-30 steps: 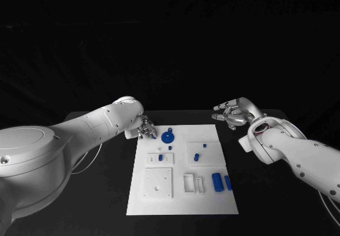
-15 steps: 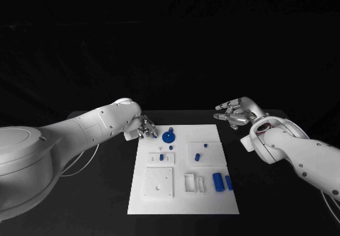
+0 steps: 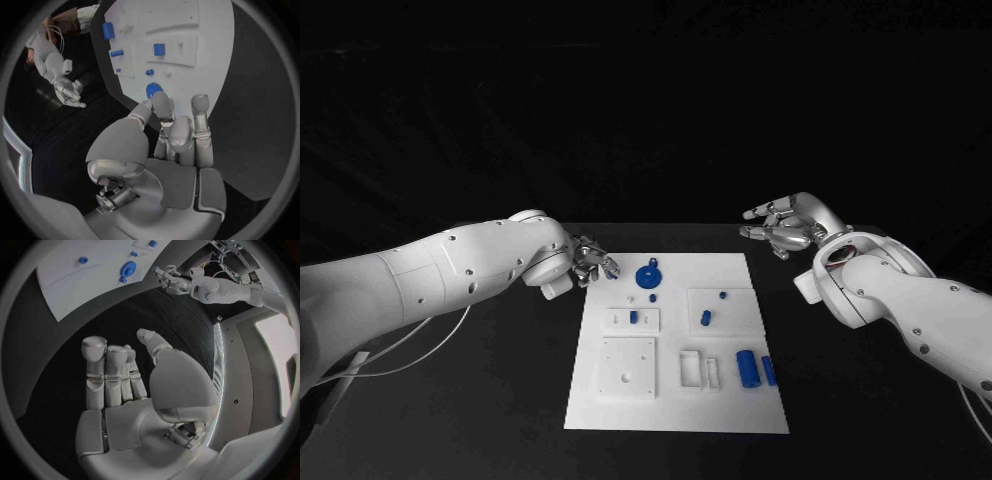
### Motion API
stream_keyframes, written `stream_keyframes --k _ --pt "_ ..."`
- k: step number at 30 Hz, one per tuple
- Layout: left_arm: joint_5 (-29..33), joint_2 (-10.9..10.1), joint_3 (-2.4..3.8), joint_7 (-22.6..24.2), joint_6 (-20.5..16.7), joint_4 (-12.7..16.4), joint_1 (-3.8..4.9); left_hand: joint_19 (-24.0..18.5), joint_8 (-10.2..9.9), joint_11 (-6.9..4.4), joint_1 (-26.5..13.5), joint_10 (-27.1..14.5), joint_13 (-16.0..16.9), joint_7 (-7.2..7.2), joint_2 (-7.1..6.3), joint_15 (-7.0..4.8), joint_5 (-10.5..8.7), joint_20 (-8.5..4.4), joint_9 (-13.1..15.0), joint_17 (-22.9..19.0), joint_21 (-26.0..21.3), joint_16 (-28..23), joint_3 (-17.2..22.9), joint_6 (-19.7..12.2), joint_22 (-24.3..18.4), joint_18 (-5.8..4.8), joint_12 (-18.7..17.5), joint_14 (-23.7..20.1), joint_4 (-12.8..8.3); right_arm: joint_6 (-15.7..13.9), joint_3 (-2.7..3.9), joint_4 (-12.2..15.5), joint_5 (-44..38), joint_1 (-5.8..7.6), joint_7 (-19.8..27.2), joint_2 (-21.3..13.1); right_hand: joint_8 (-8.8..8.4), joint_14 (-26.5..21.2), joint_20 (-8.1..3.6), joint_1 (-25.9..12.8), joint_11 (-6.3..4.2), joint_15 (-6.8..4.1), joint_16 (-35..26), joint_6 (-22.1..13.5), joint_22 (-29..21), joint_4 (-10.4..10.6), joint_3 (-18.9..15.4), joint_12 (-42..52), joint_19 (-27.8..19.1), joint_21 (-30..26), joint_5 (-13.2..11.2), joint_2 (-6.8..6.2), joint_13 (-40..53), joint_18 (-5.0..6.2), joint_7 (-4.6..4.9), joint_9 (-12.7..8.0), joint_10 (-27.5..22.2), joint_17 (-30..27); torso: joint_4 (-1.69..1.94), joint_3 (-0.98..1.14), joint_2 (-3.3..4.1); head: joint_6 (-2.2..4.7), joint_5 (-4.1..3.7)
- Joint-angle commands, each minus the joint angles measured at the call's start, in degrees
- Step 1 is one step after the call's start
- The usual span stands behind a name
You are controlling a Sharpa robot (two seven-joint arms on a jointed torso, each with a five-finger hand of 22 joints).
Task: Assemble the parts on the task board
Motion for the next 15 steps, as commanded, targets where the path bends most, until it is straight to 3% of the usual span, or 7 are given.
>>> stream_keyframes --k 1,4,7,11,15 --pt "0.8 -1.6 -0.14 0.7 -9.1 3.3 0.10 0.3 -0.1 -1.03 0.3 1.8 2.1 -7.26 -0.22 -0.18 -0.47 -0.23 10.3 -0.2 -0.1 0.0 0.1 8.3 1.0 -0.69 -1.0 -0.1 0.6 0.6 0.03 -0.1 -0.2 -0.02 0.1 -0.1 -0.01 -0.4 0.09 -0.6 -0.13 -0.10 -0.3 0.0 4.7 0.3 0.0 -0.1 1.4 -0.2 0.2 -0.11 0.0 0.67 0.17 -0.1 -0.3 0.0 0.67 -0.12 -0.59 -0.40 0.00" --pt "0.6 -3.2 -0.81 0.5 -12.0 6.3 0.08 0.3 -0.1 -1.04 0.3 1.8 3.2 -7.32 -0.08 -0.23 -0.77 -0.08 10.3 -0.3 -0.1 0.1 0.0 8.4 1.0 -0.52 -1.4 0.0 0.8 0.7 0.02 -0.2 -0.2 -0.03 0.1 -0.1 0.00 -0.3 0.09 -0.7 -0.13 -0.10 -0.3 0.0 4.7 0.3 0.0 -0.1 1.4 -0.2 0.3 -0.10 0.0 0.67 0.17 -0.1 -0.3 0.0 0.82 -0.20 -0.78 -0.69 0.08" --pt "0.4 -4.6 -1.90 0.2 -14.7 9.1 0.07 0.5 0.1 -1.05 0.2 1.8 3.9 -7.30 0.24 -0.25 -1.14 0.02 10.7 -0.6 0.0 0.1 0.0 8.1 1.0 -0.29 -1.5 -0.1 0.9 0.8 0.02 -0.4 -0.1 -0.06 0.1 -0.1 0.00 -0.3 0.09 -0.7 -0.13 -0.10 -0.3 0.0 4.7 0.3 0.0 -0.1 1.4 -0.2 0.3 -0.10 0.0 0.67 0.17 -0.1 -0.3 0.0 0.85 -0.17 -0.95 -1.03 0.15" --pt "-0.6 -6.0 -3.31 -0.5 -17.9 12.0 0.03 0.5 0.2 -1.02 0.2 1.8 4.1 -7.33 0.47 -0.23 -1.45 0.14 10.7 -0.5 0.0 0.3 0.0 8.1 1.0 -0.23 -1.6 0.0 1.0 0.8 0.02 -0.6 -0.1 -0.11 0.1 0.0 0.01 -0.4 0.09 -0.7 -0.14 -0.10 -0.3 0.0 4.7 0.4 0.1 -0.1 1.4 -0.2 0.4 -0.09 0.0 0.66 0.16 -0.1 -0.3 -0.1 0.86 -0.06 -1.08 -1.27 0.50" --pt "-1.1 -6.7 -4.11 -1.0 -19.3 14.1 -0.17 0.4 0.7 -1.06 -0.2 1.8 4.3 -7.57 0.39 -0.21 -1.25 0.35 10.9 -0.5 0.0 0.3 -0.1 8.8 1.0 -0.12 -1.6 0.0 1.0 0.9 0.01 -0.7 0.1 -0.15 0.1 0.1 0.01 -0.4 0.09 -0.7 -0.14 -0.10 -0.3 0.0 4.7 0.4 0.1 -0.1 1.4 -0.2 0.4 -0.09 0.0 0.66 0.16 -0.1 -0.3 -0.1 0.88 0.03 -1.19 -1.56 0.85"
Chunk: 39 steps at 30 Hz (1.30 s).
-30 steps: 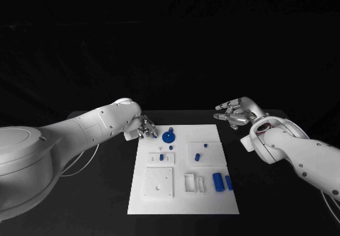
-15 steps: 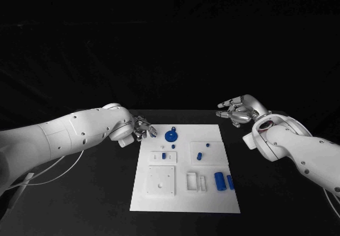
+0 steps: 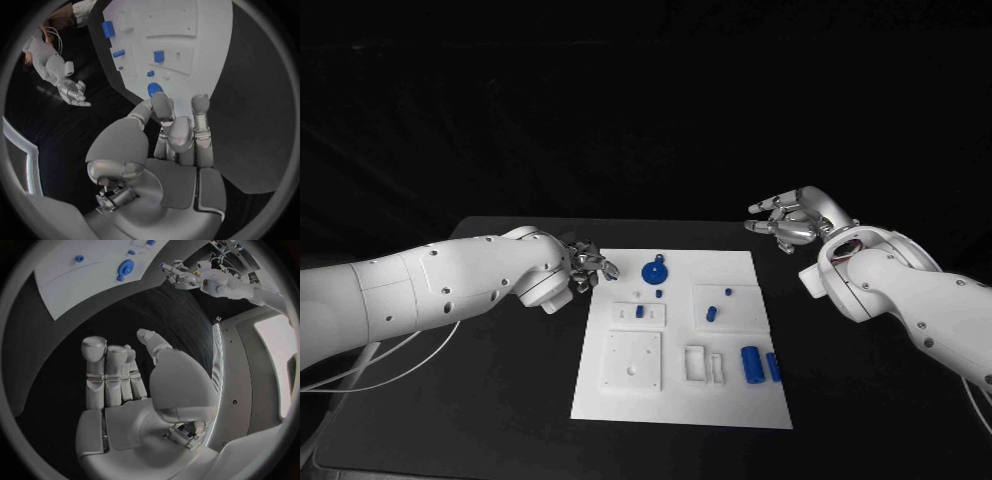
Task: Assemble the parts on the task board
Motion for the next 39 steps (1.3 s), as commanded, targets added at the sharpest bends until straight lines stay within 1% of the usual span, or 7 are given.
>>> stream_keyframes --k 1,12,17,26,31,35,39 --pt "-1.0 -0.4 -0.30 -0.7 -5.1 1.5 -0.17 0.2 0.9 -1.07 -0.2 1.8 0.2 -7.60 0.57 -0.19 0.03 0.25 11.1 0.0 0.1 0.4 -0.2 8.6 1.0 -0.04 -0.2 -0.1 0.3 0.9 0.01 -0.1 0.0 -0.07 0.1 0.1 0.01 -0.4 0.09 -0.7 -0.14 -0.10 -0.3 0.0 4.7 0.4 0.1 -0.1 1.4 -0.2 0.3 -0.09 0.0 0.66 0.18 -0.1 -0.3 -0.1 0.07 0.14 -0.22 -0.40 0.28" --pt "-1.1 -0.7 -0.83 -0.8 -6.6 4.1 -2.05 0.1 2.4 -1.17 -0.8 1.8 0.7 -7.97 0.92 -0.24 0.19 0.52 11.6 0.0 0.1 0.5 -0.3 9.0 1.0 0.25 -0.2 0.0 0.4 1.0 0.01 -0.3 0.1 -0.14 0.2 0.2 0.00 -0.4 0.08 -0.7 -0.13 -0.11 -0.3 0.0 4.7 0.4 0.2 -0.1 1.4 -0.2 0.4 -0.14 0.1 0.66 0.19 -0.1 -0.3 0.0 0.16 0.21 -0.24 -0.69 0.35" --pt "-1.6 -0.2 -0.86 -1.1 -6.9 4.2 -2.76 0.0 3.5 -0.85 -1.8 1.8 2.2 -8.03 1.57 -0.02 0.16 0.98 11.5 0.1 0.3 0.9 -0.1 9.1 1.0 0.70 0.4 0.0 -0.2 1.0 0.01 -0.4 0.1 -0.18 0.2 0.3 0.00 -0.4 0.08 -0.8 -0.13 -0.10 -0.3 0.0 4.7 0.5 0.1 0.0 1.4 -0.2 0.5 -0.13 0.1 0.66 0.19 -0.1 -0.3 0.0 -0.01 0.16 -0.12 -0.82 0.38" --pt "-3.2 0.6 -0.87 -2.4 -4.4 3.9 -3.68 -0.2 4.4 -0.67 -2.7 1.8 3.2 -8.04 2.12 0.16 0.82 1.27 11.2 0.0 0.6 1.0 0.2 9.0 1.0 0.93 0.5 -0.1 -1.4 1.1 0.00 -0.4 0.2 -0.19 0.1 0.3 0.00 -0.4 0.09 -0.9 -0.14 -0.11 -0.3 -0.1 4.7 0.6 0.1 -0.1 1.4 -0.2 0.6 -0.09 0.0 0.66 0.18 -0.1 -0.3 0.0 0.17 0.19 -0.03 -0.92 0.12" --pt "-3.8 1.1 -0.86 -2.8 -3.7 3.4 -4.19 -0.2 4.5 -0.68 -2.8 1.8 3.2 -8.04 2.19 0.15 0.78 1.25 11.2 0.0 0.6 1.0 0.2 8.9 1.0 0.93 0.5 -0.1 -1.4 1.1 0.00 -0.4 0.2 -0.20 0.2 0.3 0.00 -0.4 0.08 -1.1 -0.13 -0.10 -0.3 -0.1 4.7 0.8 0.1 -0.1 1.4 -0.3 0.7 -0.07 0.1 0.66 0.19 -0.1 -0.3 0.0 0.12 0.10 0.01 -1.04 0.11" --pt "-4.2 1.3 -0.86 -3.1 -2.8 3.2 -4.62 -0.3 5.1 -0.68 -3.2 1.8 3.6 -8.11 2.43 0.14 0.54 1.27 11.2 0.0 0.6 1.0 0.1 8.9 1.0 0.95 0.7 -0.1 -1.4 1.2 0.00 -0.4 0.2 -0.20 0.2 0.3 -0.01 -0.3 0.08 -1.2 -0.14 -0.11 -0.3 -0.1 4.7 0.9 0.1 0.0 1.5 -0.2 0.8 -0.08 0.1 0.66 0.17 -0.1 -0.3 0.0 0.02 0.19 -0.01 -1.13 0.18" --pt "-5.3 1.4 -0.86 -3.3 -2.3 3.1 -4.85 -0.3 5.2 -0.67 -3.2 1.8 3.7 -8.10 2.48 0.14 0.36 1.27 11.2 -0.1 0.6 1.0 0.0 8.8 1.0 0.95 0.8 -0.1 -1.4 1.2 0.00 -0.4 0.2 -0.21 0.2 0.3 0.00 -0.3 0.07 -1.2 -0.15 -0.12 -0.4 -0.1 4.7 1.0 0.2 0.0 1.5 -0.3 0.9 -0.11 0.1 0.66 0.17 -0.1 -0.2 -0.1 0.13 0.20 0.01 -1.27 0.17"
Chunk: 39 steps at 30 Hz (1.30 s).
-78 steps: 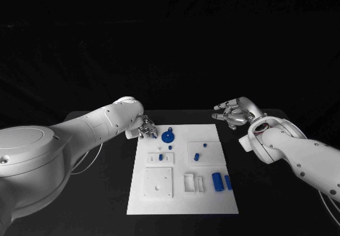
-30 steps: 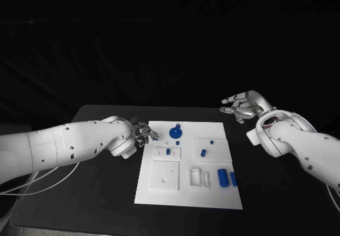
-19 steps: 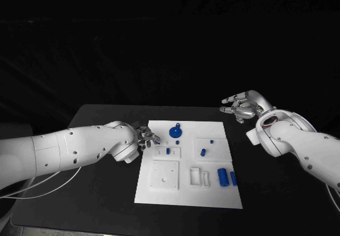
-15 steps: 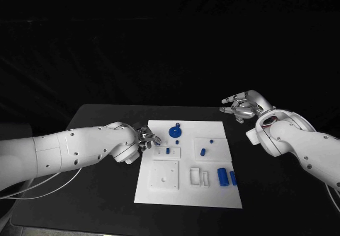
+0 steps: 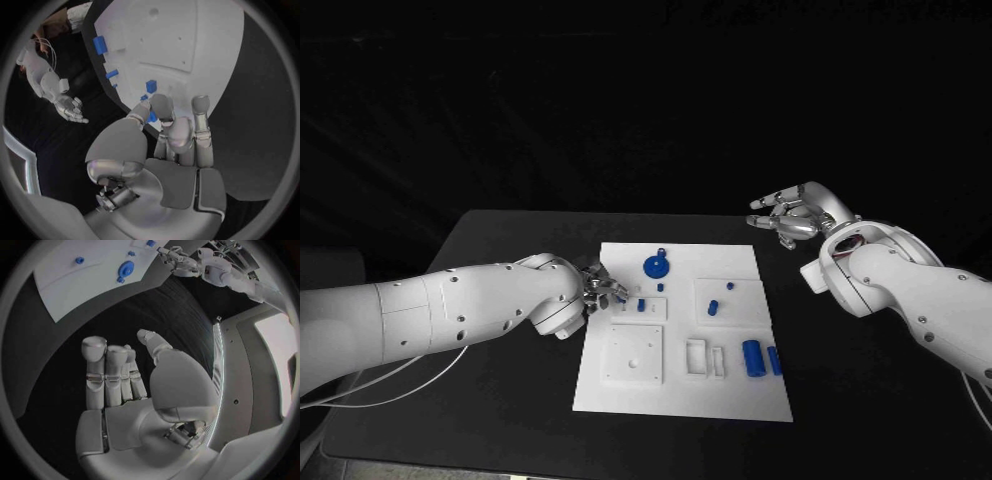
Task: Assemble the parts on the task board
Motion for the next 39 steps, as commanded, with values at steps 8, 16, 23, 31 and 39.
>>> stream_keyframes --k 8,16,23,31,39 --pt "-3.0 0.4 0.03 -0.8 2.1 -0.4 -0.30 -0.1 0.5 -0.70 0.0 1.8 0.2 -8.11 0.71 0.10 -0.49 0.24 11.1 -0.1 0.2 0.3 -0.4 8.7 1.0 0.95 0.3 -0.1 -0.1 0.8 0.02 0.1 0.0 -0.05 0.3 0.0 0.01 -0.3 0.07 -0.8 -0.15 -0.12 -0.4 -0.1 4.6 0.6 0.0 0.0 1.5 -0.3 0.5 -0.17 0.0 0.65 0.18 -0.1 -0.3 -0.1 0.04 0.05 0.02 -0.30 0.02" --pt "-3.0 0.8 0.03 -0.9 2.2 -0.9 -0.57 -0.1 0.7 -0.68 0.0 1.8 0.3 -8.10 0.66 0.11 -0.55 0.22 11.0 -0.4 0.2 0.1 -0.5 8.5 0.9 0.97 0.1 -0.2 0.0 1.0 0.02 0.1 0.1 -0.06 0.3 0.0 0.00 -0.3 0.07 -0.8 -0.15 -0.12 -0.3 -0.1 4.6 0.7 0.0 0.0 1.5 -0.3 0.5 -0.17 0.0 0.65 0.19 -0.1 -0.3 -0.1 -0.03 0.04 0.08 -0.25 -0.07" --pt "-4.7 1.3 0.04 -0.8 2.5 -1.3 -0.94 0.0 0.9 -0.66 0.4 1.8 0.2 -8.05 0.69 0.09 -1.59 0.06 10.7 -0.9 0.0 -0.2 -0.8 8.2 0.9 0.83 -0.2 -0.2 0.5 1.0 0.02 0.1 0.1 -0.08 0.3 0.0 0.01 -0.3 0.06 -0.9 -0.16 -0.12 -0.3 -0.1 4.6 0.9 0.1 0.0 1.5 -0.4 0.5 -0.17 0.1 0.65 0.19 -0.1 -0.3 0.0 0.00 0.10 0.08 -0.38 -0.17" --pt "-8.9 1.4 0.04 -0.6 3.0 -1.2 -1.11 0.0 1.0 -0.66 0.7 1.8 0.2 -8.04 0.60 0.09 -1.86 0.06 10.5 -1.0 -0.1 -0.3 -1.0 8.1 0.9 0.81 -0.2 -0.2 0.8 1.0 0.03 0.1 0.2 -0.10 0.3 -0.1 0.01 -0.3 0.06 -0.9 -0.16 -0.12 -0.3 -0.1 4.6 0.9 0.1 0.0 1.5 -0.4 0.5 -0.17 0.1 0.65 0.19 -0.1 -0.3 0.0 0.00 0.07 0.07 -0.48 -0.22" --pt "-11.6 1.5 0.04 -0.7 3.5 -1.0 -1.23 0.0 1.0 -0.67 1.0 1.8 0.2 -8.03 0.54 0.08 -1.93 0.08 10.3 -1.0 -0.1 -0.2 -1.0 8.2 0.9 0.83 -0.2 -0.2 0.9 1.0 0.03 0.1 0.3 -0.13 0.3 -0.1 0.01 -0.3 0.06 -0.9 -0.16 -0.12 -0.3 -0.1 4.6 0.9 0.1 0.0 1.5 -0.4 0.5 -0.17 0.1 0.65 0.19 -0.1 -0.3 0.0 0.05 0.07 0.06 -0.47 -0.20"
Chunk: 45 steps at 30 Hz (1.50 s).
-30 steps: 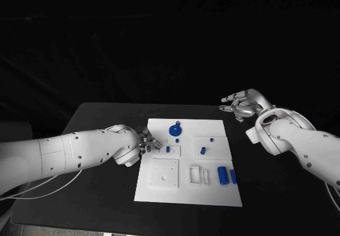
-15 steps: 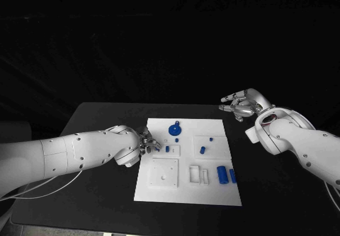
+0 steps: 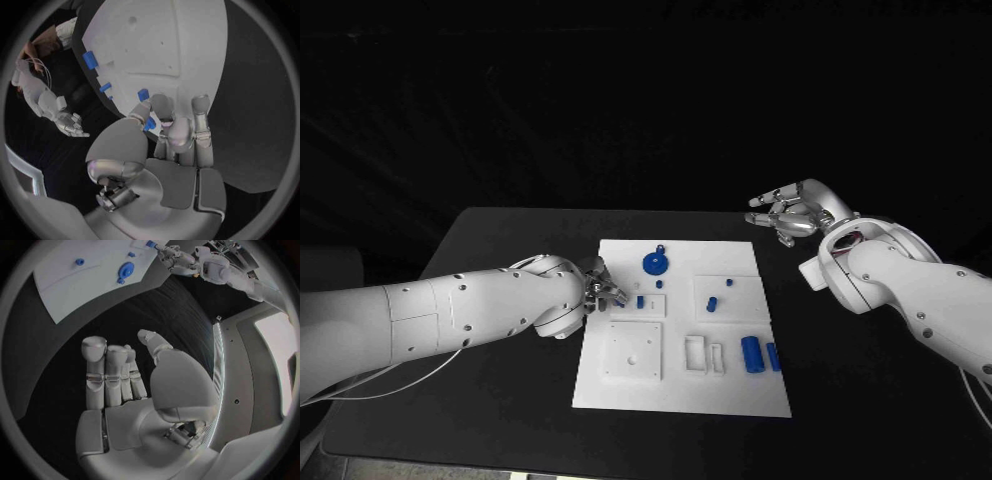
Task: Assemble the parts on the task board
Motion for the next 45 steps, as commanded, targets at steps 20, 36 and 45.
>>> stream_keyframes --k 20,36,45 --pt "-3.3 0.5 0.03 -0.1 1.5 0.0 -0.32 0.1 0.4 -1.16 0.7 1.7 -0.1 -8.01 0.07 -0.11 -0.72 0.09 10.2 -0.2 -0.2 -0.3 0.0 8.0 0.9 0.89 -0.3 -0.2 0.9 0.8 0.02 0.0 0.1 -0.13 0.3 0.0 0.01 -0.3 0.06 -0.7 -0.15 -0.12 -0.2 -0.1 4.6 0.5 0.1 0.0 1.5 -0.4 0.4 0.00 0.0 0.64 0.20 -0.1 -0.3 0.0 -0.01 0.02 0.01 -0.13 -0.15" --pt "-2.5 0.8 0.03 -0.7 3.3 -0.2 -0.38 0.1 0.5 -1.14 0.8 1.7 0.0 -8.00 0.12 -0.09 -0.97 0.12 10.1 -0.3 -0.3 -0.4 0.0 8.0 1.0 0.88 -0.3 -0.2 1.0 0.9 0.02 0.0 0.1 -0.16 0.2 0.0 0.00 -0.3 0.05 -0.6 -0.16 -0.13 -0.2 -0.1 4.7 0.5 0.1 0.0 1.5 -0.4 0.5 -0.02 0.0 0.64 0.20 -0.1 -0.3 0.0 -0.04 0.04 0.02 -0.23 -0.20" --pt "-2.7 0.7 0.04 -1.4 5.3 0.0 -0.39 0.1 0.4 -1.10 0.9 1.7 0.0 -7.95 0.22 -0.05 -1.38 0.04 10.1 -0.5 -0.4 -0.5 -0.1 7.8 0.9 0.78 -0.5 -0.3 1.1 0.9 0.02 0.0 0.1 -0.18 0.2 0.0 0.00 -0.3 0.05 -0.6 -0.16 -0.13 -0.2 -0.1 4.7 0.5 0.1 0.0 1.5 -0.4 0.5 -0.02 0.0 0.64 0.20 -0.1 -0.3 0.0 -0.03 -0.02 0.05 -0.36 -0.25"
